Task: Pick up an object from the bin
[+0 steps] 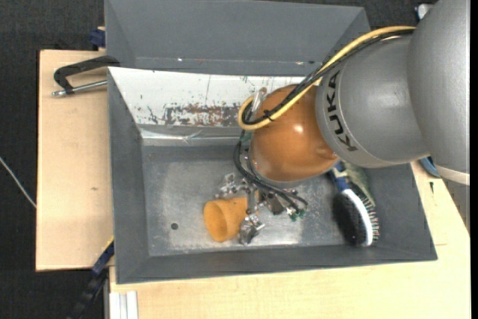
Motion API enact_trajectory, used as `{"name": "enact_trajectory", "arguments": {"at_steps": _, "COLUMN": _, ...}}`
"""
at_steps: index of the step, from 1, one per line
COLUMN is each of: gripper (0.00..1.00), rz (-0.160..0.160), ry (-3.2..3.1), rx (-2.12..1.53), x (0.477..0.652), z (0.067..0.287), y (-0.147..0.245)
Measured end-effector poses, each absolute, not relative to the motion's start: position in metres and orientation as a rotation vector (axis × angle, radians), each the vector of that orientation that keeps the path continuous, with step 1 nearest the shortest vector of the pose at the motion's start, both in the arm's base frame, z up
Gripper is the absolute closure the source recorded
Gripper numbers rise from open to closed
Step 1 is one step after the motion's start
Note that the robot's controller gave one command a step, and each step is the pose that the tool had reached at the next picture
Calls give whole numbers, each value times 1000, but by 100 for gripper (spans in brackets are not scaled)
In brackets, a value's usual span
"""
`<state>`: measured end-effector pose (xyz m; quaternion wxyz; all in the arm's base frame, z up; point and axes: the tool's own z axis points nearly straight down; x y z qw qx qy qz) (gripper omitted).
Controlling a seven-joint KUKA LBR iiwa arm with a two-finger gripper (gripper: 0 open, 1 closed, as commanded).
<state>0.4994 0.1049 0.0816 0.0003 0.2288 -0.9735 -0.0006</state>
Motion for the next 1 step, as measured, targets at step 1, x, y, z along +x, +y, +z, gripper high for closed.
{"name": "enact_trajectory", "arguments": {"at_steps": 1, "gripper": 100, "rz": 0, "ry": -2939, "rx": 1147, "x": 512, "z": 248, "y": 138}}
